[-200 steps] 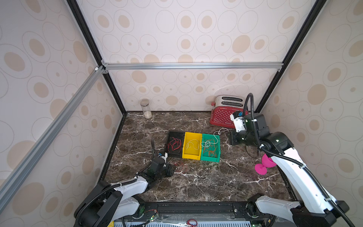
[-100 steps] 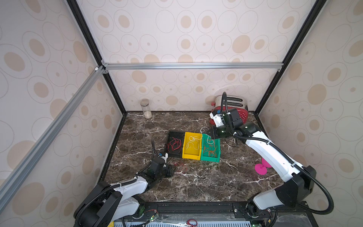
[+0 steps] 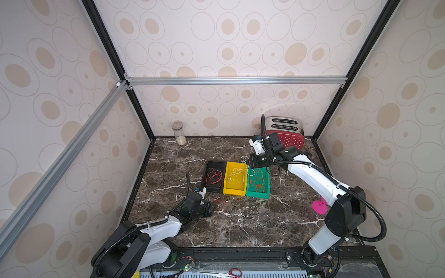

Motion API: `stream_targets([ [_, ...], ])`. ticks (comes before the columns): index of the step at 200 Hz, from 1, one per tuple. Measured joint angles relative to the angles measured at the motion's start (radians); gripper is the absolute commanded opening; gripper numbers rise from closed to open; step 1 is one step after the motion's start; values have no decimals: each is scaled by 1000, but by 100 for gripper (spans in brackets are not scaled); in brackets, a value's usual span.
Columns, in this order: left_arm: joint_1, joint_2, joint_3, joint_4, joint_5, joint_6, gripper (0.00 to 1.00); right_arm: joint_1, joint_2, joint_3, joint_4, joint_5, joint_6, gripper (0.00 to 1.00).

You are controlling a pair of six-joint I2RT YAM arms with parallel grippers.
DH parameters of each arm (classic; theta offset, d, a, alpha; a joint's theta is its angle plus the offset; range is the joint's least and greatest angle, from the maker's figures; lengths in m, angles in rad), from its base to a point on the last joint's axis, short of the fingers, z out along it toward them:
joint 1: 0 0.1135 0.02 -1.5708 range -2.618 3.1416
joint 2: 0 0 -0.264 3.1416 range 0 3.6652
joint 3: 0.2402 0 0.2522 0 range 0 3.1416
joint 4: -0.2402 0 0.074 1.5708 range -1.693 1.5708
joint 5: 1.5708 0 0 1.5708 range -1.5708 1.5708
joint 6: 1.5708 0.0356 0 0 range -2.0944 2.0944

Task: Untangle and sort cables by color
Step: Place the cable in the container.

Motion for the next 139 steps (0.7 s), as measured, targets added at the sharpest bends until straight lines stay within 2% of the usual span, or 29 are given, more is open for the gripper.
stream_targets([
  [66, 0, 5, -5, 16, 0, 0, 44, 86, 111, 42, 41, -1, 55, 0],
  [139, 1, 14, -10, 39, 7, 0, 44, 97, 218, -3, 150, 40, 140, 0],
])
